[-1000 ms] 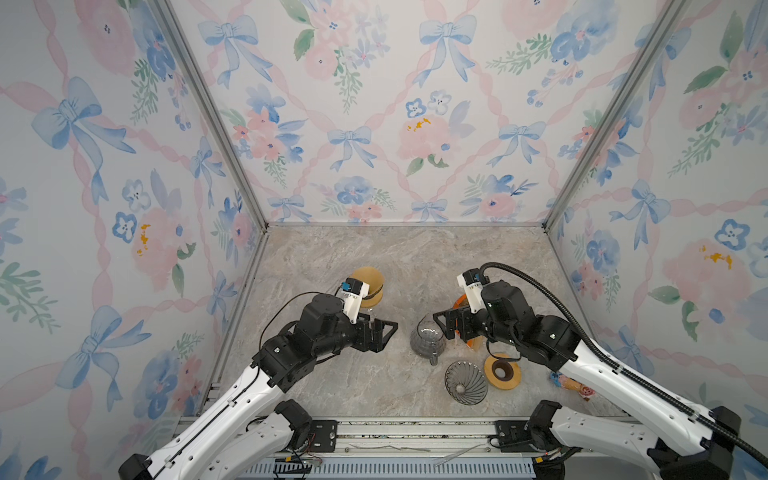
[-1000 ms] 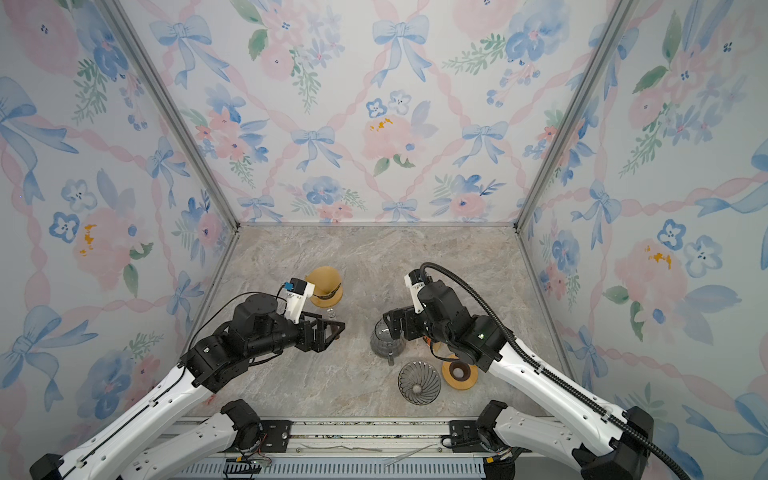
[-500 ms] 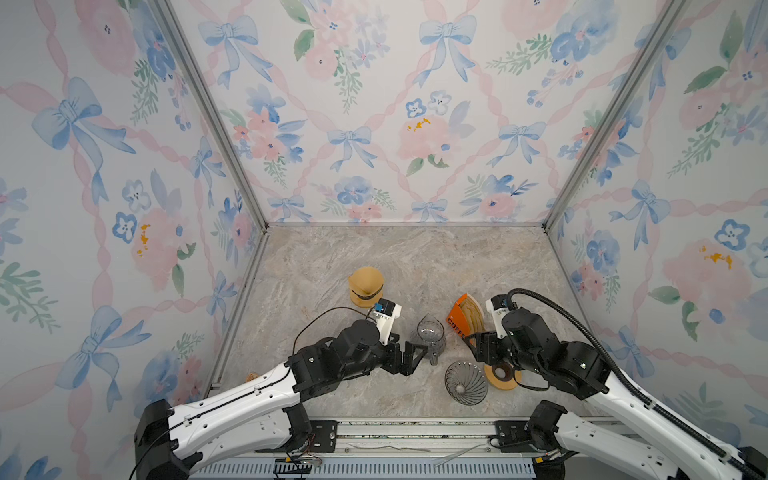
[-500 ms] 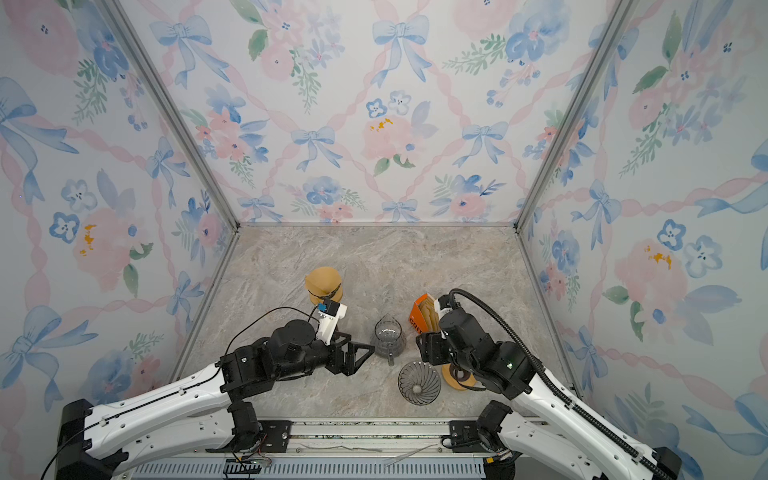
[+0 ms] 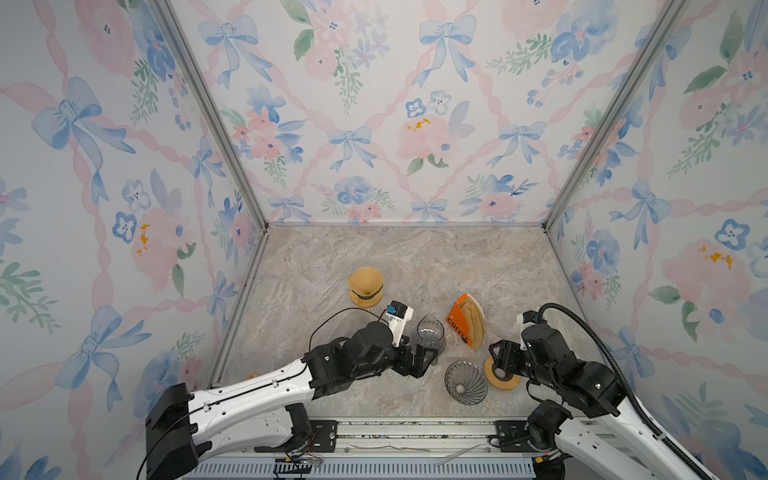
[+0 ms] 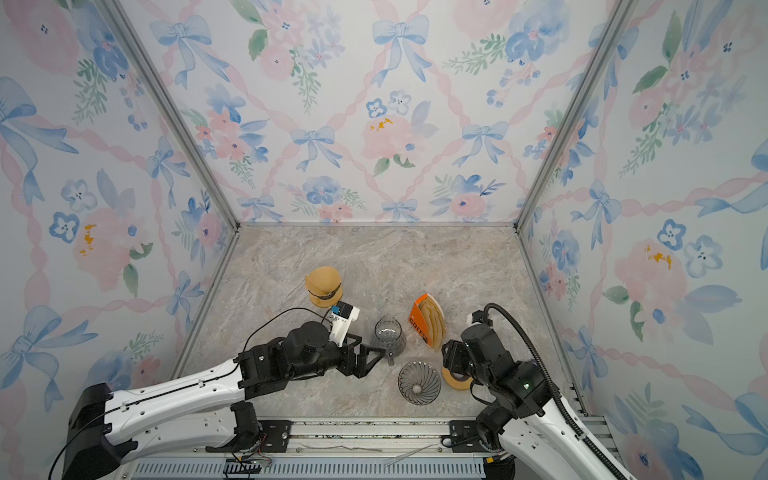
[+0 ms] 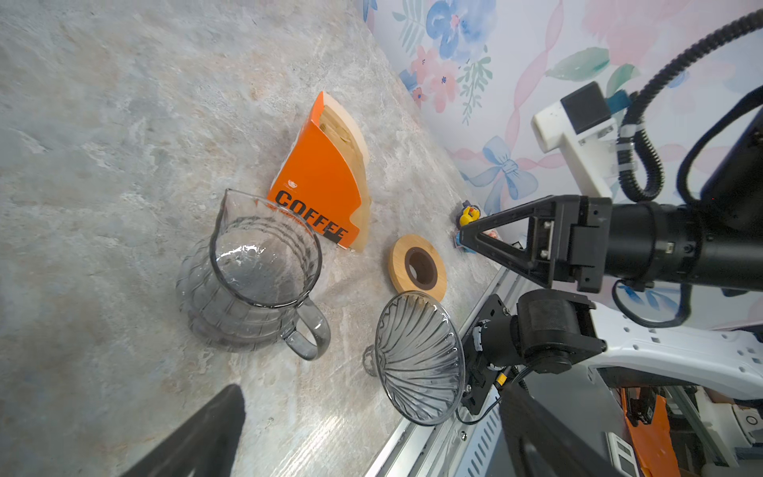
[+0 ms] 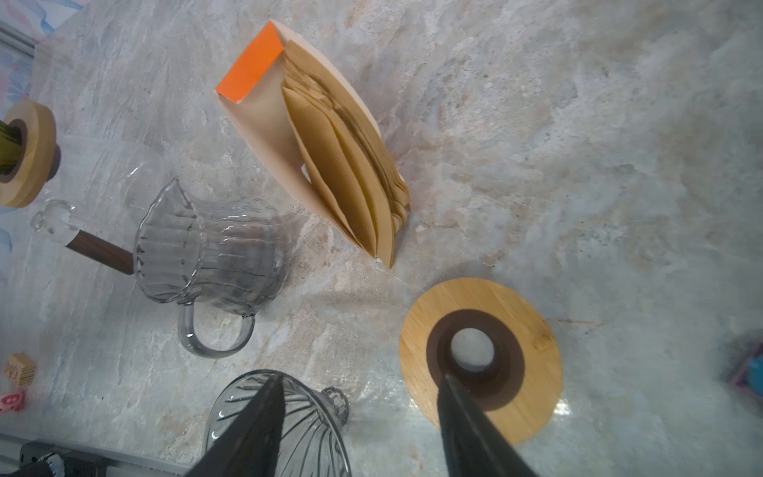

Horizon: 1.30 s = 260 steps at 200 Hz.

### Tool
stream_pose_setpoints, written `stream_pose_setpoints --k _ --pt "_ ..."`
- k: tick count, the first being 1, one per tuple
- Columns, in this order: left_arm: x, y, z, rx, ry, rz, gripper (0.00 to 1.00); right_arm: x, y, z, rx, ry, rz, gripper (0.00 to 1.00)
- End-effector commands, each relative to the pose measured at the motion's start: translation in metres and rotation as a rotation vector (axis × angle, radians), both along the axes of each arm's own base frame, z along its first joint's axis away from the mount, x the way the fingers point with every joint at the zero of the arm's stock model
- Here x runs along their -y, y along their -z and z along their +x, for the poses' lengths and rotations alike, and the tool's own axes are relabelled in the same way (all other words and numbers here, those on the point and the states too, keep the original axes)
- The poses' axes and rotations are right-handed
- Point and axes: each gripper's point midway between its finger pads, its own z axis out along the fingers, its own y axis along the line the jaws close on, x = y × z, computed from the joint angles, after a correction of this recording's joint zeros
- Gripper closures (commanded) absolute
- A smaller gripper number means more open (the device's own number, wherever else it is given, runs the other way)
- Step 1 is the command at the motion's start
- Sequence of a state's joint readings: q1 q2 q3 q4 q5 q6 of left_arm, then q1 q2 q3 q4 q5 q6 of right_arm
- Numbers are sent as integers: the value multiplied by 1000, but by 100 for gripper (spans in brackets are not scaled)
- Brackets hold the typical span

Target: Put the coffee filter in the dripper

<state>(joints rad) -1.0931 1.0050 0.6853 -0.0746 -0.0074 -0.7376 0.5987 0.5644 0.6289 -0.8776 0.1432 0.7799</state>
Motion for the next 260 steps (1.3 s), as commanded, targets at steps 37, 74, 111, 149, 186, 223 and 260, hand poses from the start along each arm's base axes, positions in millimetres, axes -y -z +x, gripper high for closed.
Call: stream_pose_setpoints --k 37,74,111,149,186,223,260 --pt "9 1 -10 19 74 -36 2 28 32 -7 -67 162 -63 37" --pt "16 -10 -13 32 111 -80 2 31 47 -7 -125 188 -104 39" --pt "12 -15 -10 59 110 -70 2 18 63 -4 -179 141 -100 41" --pt "5 -14 -9 56 102 -74 2 3 74 -4 -231 66 -104 38" --pt "0 -14 -6 57 84 -77 2 -7 83 0 -254 22 -118 35" --pt "0 -19 -7 58 84 -94 2 -9 86 3 -266 13 -148 34" --pt "1 -23 -7 53 89 -105 2 -16 90 9 -268 8 -136 34"
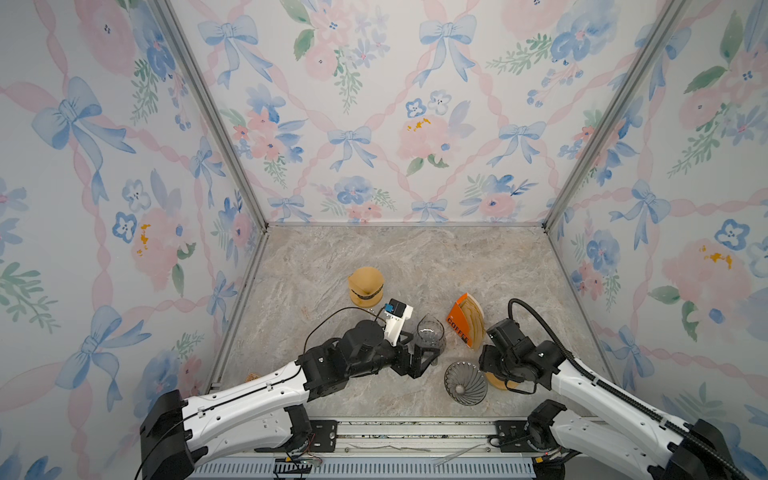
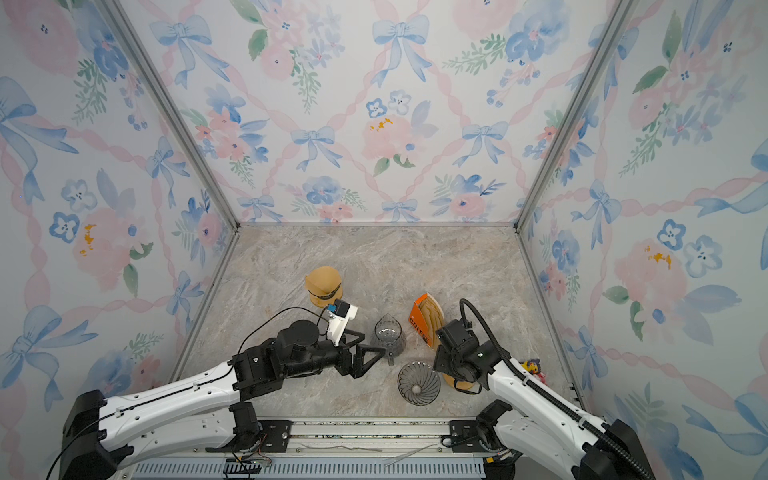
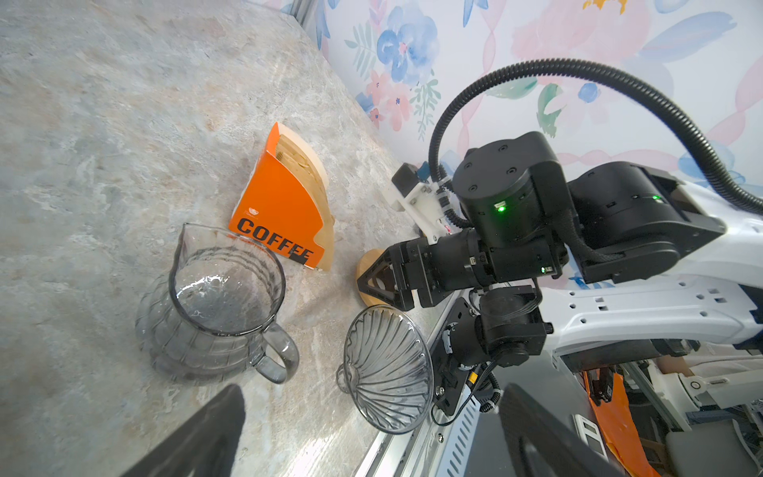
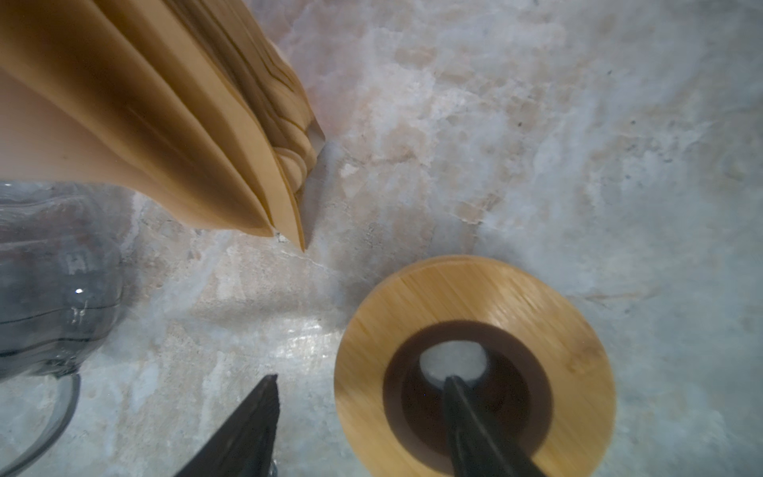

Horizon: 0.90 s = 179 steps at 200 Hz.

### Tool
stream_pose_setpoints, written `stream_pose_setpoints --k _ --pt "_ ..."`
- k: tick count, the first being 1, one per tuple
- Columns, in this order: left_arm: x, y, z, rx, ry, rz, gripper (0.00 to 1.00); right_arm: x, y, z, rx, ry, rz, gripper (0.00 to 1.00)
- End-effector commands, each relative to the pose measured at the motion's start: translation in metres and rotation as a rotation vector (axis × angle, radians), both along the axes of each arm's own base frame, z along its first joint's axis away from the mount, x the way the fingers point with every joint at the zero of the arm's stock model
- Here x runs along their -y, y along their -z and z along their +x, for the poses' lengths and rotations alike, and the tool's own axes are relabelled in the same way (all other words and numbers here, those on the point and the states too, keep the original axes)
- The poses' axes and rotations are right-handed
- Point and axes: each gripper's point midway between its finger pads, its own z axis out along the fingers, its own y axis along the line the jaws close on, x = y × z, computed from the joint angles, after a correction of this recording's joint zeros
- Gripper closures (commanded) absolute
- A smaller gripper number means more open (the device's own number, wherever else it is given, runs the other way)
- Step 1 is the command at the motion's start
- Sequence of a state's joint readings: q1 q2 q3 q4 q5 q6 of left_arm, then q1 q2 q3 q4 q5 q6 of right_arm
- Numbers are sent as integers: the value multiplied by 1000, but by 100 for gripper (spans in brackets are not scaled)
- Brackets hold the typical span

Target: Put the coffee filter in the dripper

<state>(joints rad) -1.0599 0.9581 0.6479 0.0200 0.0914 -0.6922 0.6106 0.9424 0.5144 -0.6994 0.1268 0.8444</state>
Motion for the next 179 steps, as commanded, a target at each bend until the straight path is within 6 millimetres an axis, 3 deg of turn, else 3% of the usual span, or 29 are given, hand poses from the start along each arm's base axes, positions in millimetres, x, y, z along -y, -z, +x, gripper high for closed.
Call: stream_pose_setpoints --k 1,43,95,179 --pt "-1 -4 -2 3 13 -12 2 -7 1 4 8 -29 4 34" --pt "-2 -3 5 7 -38 -4 2 -19 9 9 -6 -56 36 37" --pt "-2 -5 10 21 -100 -68 2 -12 17 7 -20 -88 -18 40" --pt "9 0 0 21 -83 -57 2 -5 23 5 2 -84 -37 48"
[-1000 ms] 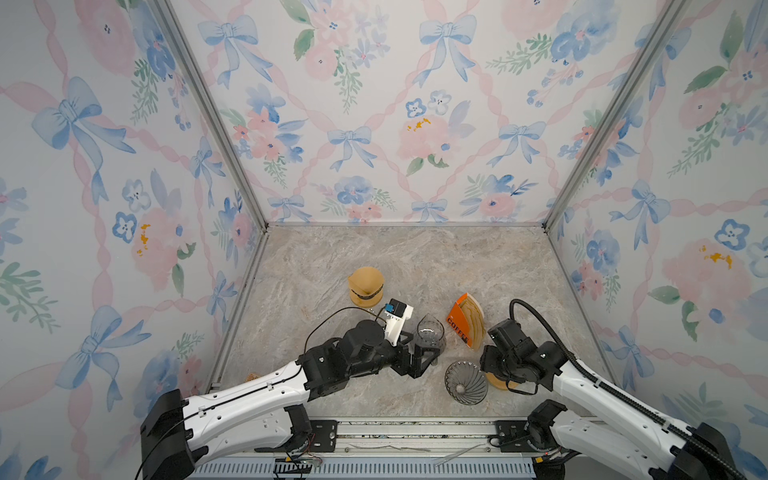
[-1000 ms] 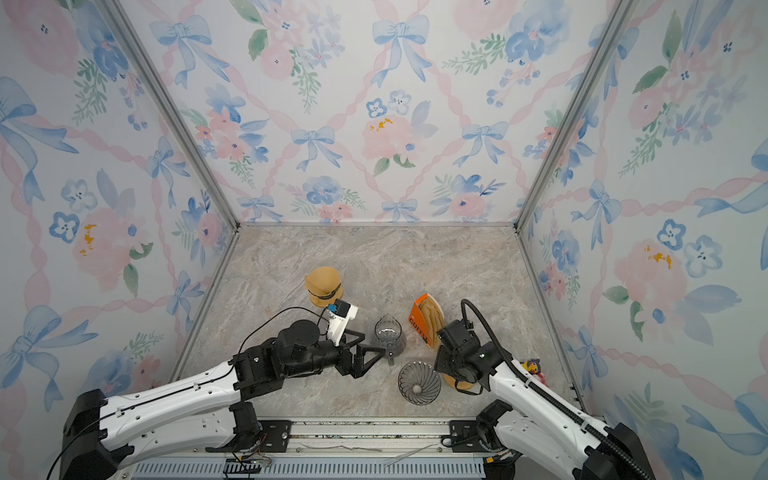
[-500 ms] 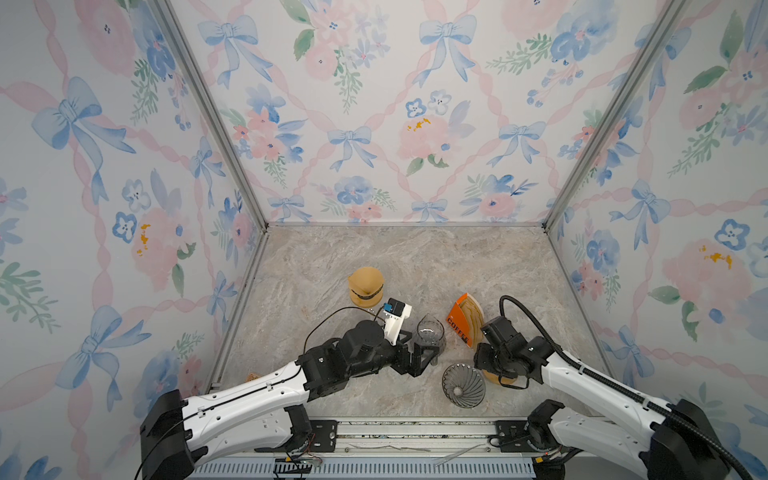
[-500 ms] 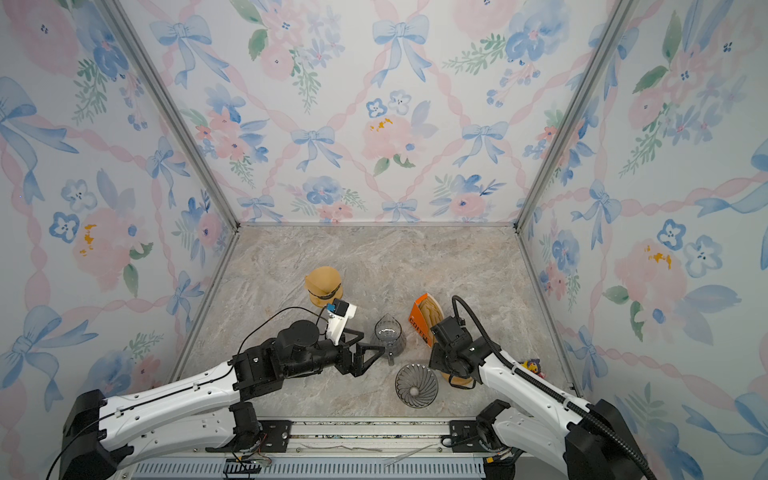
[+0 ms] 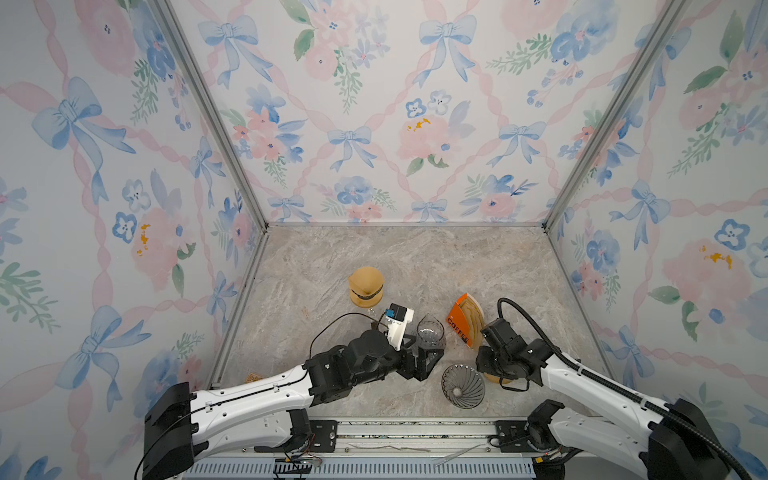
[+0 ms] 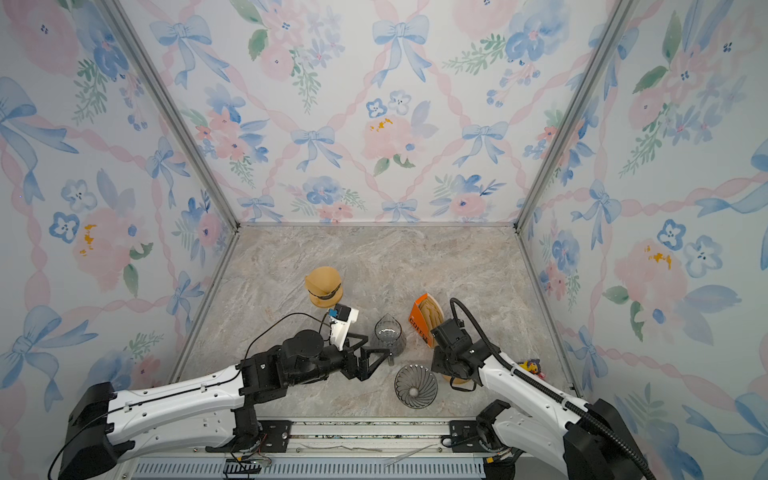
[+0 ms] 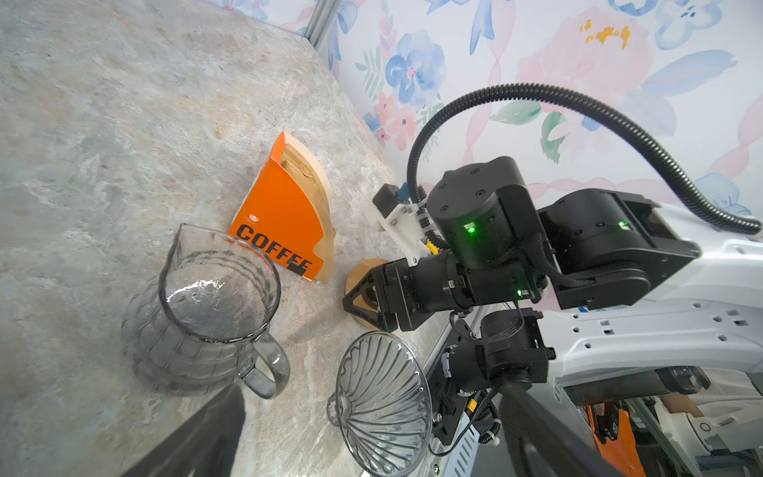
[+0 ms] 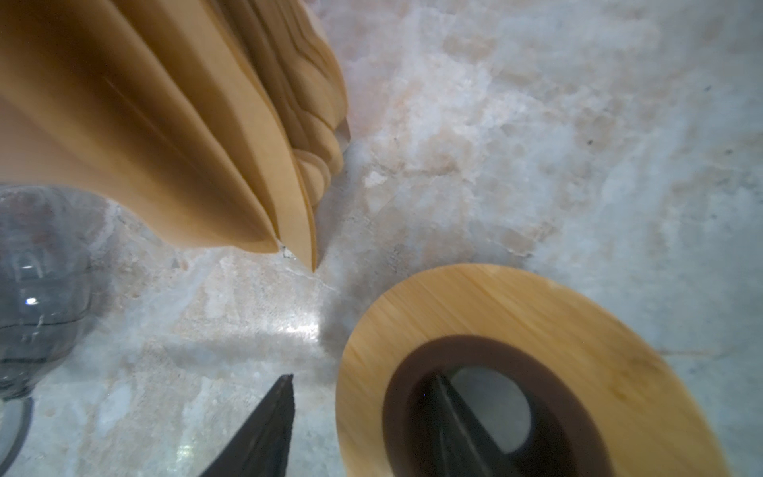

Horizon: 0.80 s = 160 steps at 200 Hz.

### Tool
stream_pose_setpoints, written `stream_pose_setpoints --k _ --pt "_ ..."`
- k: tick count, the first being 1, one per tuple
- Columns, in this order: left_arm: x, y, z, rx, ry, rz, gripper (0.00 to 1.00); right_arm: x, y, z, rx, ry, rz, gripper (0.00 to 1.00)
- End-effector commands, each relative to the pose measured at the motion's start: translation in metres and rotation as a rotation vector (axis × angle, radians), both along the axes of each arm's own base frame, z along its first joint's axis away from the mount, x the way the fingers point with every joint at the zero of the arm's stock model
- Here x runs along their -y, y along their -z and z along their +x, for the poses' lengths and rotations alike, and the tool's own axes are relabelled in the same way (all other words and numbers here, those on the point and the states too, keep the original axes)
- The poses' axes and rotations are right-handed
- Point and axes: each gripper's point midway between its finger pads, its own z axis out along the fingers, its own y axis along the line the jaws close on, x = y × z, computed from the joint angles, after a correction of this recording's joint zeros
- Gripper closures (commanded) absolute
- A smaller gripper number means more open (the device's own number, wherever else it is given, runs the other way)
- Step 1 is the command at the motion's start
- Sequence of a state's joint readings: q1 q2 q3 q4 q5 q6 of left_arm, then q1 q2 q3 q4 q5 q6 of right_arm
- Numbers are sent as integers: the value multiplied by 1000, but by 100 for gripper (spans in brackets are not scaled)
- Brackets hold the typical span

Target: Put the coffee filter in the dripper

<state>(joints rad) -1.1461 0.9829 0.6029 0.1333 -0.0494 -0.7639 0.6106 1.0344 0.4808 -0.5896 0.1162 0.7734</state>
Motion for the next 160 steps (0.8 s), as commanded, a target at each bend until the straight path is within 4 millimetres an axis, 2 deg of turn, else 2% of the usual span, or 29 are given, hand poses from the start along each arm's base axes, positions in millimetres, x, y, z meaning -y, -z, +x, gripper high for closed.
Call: stream_pose_setpoints --k 1,41,93,125,160 --pt "-1 -4 2 21 -12 -10 2 1 4 -1 14 -15 -11 49" --pt "-9 -12 3 51 -17 23 2 4 0 7 55 -5 -22 56" --pt "-22 -13 3 64 -38 -10 2 0 -16 26 121 -25 -9 61" --pt "-21 -10 1 59 -21 -6 2 1 -18 28 134 -20 -7 60" --pt "-18 -10 -1 67 -1 -4 2 7 -20 22 151 0 4 50"
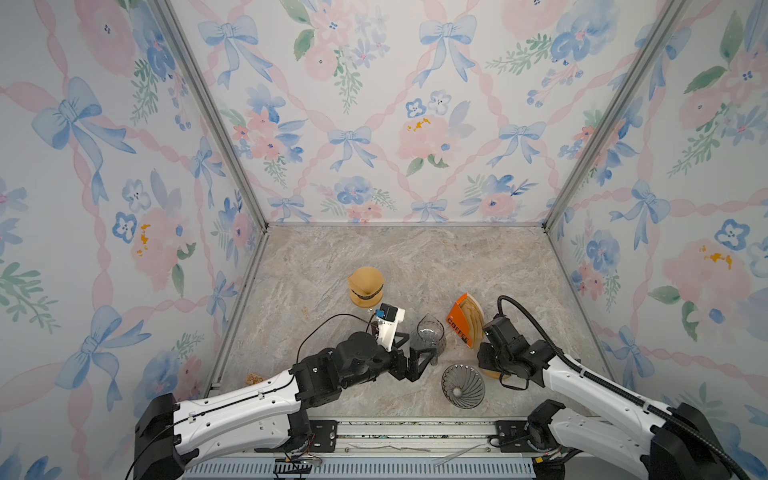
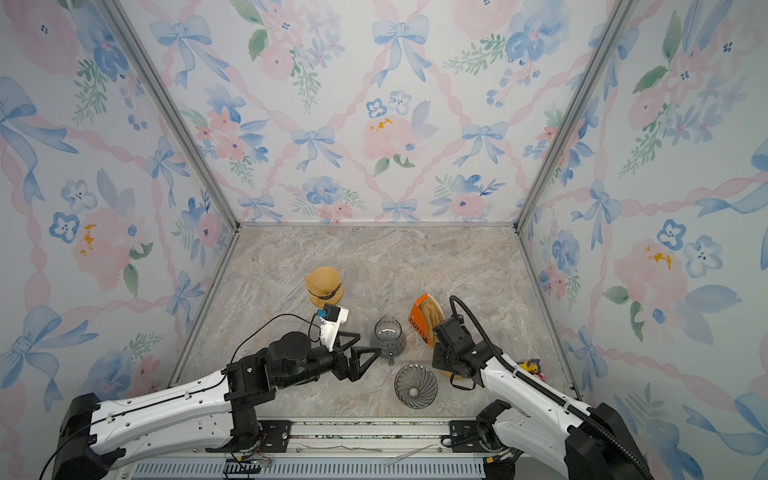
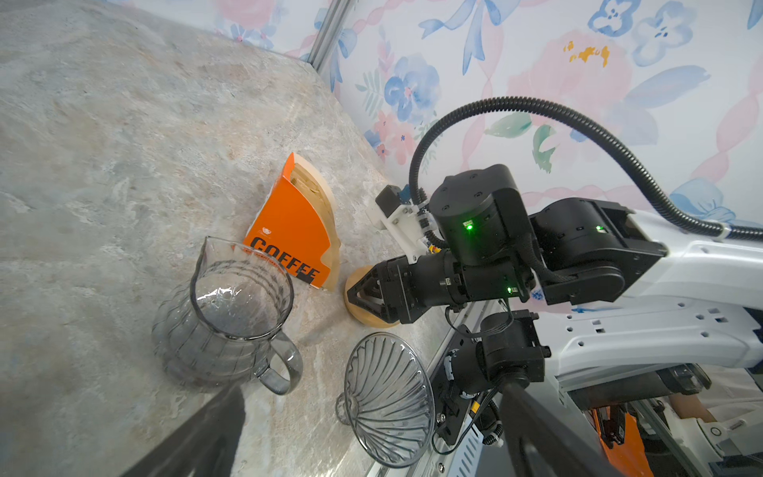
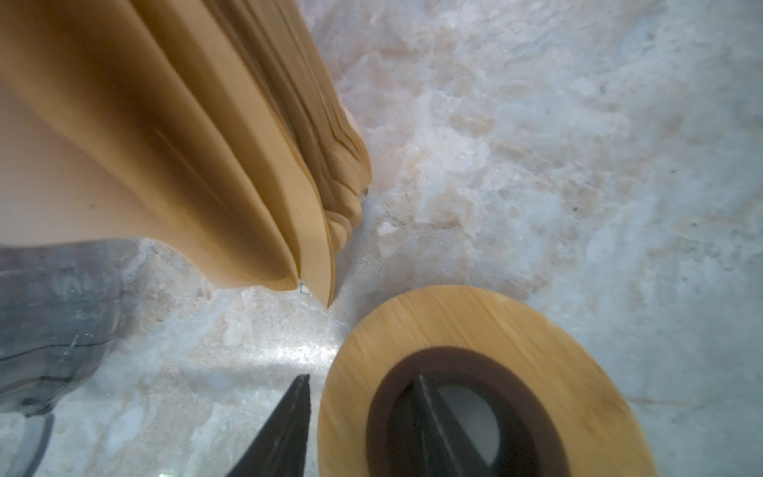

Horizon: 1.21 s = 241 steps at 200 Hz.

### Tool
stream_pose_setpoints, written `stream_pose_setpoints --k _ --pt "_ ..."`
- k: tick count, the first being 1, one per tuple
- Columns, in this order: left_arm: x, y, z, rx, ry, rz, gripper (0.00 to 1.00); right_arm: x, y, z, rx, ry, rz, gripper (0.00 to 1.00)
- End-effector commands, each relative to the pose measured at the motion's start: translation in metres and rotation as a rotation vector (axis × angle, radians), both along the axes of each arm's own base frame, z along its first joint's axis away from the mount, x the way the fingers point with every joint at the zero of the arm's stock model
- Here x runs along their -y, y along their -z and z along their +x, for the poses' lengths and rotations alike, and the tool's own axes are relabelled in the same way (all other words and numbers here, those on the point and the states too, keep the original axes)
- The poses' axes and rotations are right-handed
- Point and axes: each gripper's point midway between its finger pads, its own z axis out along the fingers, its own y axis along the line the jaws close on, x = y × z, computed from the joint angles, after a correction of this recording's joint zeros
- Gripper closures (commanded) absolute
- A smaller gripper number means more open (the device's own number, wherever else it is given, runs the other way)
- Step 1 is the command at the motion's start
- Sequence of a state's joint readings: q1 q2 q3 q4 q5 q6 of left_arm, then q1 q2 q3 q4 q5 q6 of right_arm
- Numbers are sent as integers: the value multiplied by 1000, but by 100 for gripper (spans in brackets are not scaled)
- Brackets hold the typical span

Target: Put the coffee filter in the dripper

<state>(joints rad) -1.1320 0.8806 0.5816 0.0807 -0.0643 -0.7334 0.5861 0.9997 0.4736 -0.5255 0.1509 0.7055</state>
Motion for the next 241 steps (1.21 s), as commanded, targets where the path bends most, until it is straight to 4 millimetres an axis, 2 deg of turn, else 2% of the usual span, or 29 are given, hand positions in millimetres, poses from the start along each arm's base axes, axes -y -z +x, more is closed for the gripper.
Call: stream_pose_setpoints --k 1,44,73,107,144,179,241 --pt "1 1 0 25 18 7 2 6 -9 4 50 25 7 49" --pt "2 1 0 33 19 4 2 8 -25 -5 84 22 54 39" --pt "3 3 0 33 22 1 2 14 -37 -11 114 40 65 35" --pt "5 6 0 32 28 0 2 21 -41 -14 118 66 73 31" --pt "5 7 -1 33 30 -11 2 27 -37 -21 88 101 66 32" --pt "4 7 -1 32 29 -8 2 36 -30 -27 58 164 71 39" --pt "0 8 -1 37 19 -12 2 64 -20 -37 39 337 25 44"
